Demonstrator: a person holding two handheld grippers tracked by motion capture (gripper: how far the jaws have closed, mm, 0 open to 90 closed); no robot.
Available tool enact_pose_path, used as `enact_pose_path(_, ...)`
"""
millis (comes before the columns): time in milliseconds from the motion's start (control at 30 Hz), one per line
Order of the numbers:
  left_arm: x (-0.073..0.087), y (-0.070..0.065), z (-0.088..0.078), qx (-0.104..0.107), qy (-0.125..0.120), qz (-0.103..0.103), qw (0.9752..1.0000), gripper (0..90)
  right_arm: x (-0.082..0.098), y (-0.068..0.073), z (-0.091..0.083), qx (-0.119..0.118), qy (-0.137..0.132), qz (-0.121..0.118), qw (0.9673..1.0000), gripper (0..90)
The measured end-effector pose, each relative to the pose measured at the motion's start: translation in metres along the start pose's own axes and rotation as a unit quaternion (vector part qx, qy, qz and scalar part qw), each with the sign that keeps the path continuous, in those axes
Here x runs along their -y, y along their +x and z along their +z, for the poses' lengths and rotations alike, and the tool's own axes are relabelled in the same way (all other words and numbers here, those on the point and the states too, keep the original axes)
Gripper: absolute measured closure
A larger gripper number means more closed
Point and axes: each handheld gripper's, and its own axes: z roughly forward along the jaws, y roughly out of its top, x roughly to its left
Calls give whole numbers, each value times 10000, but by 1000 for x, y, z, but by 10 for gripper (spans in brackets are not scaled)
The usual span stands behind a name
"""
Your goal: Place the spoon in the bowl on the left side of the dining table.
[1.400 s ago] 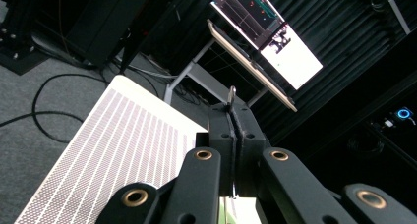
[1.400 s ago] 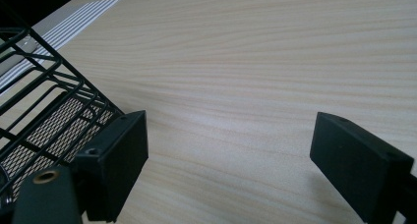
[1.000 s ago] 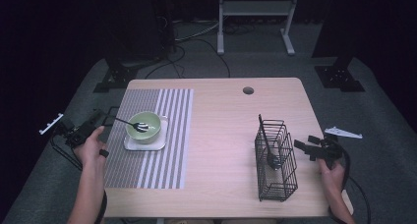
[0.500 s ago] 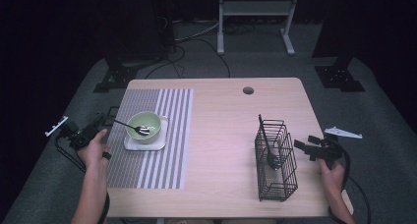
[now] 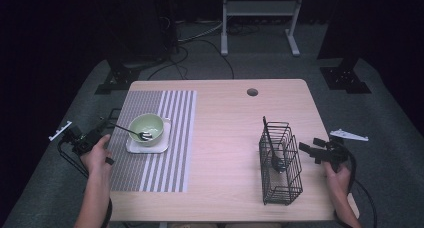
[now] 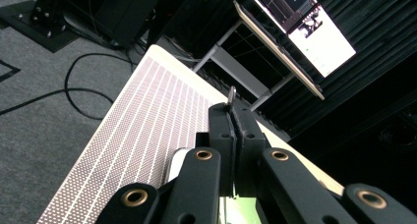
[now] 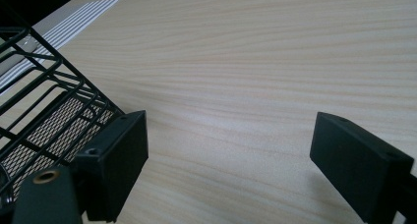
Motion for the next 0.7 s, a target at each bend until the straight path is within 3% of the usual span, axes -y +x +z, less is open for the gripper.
enact_pose_path(700, 10, 2, 6, 30, 123, 7, 9999, 891, 0, 0, 0, -11, 3, 4, 10000, 134)
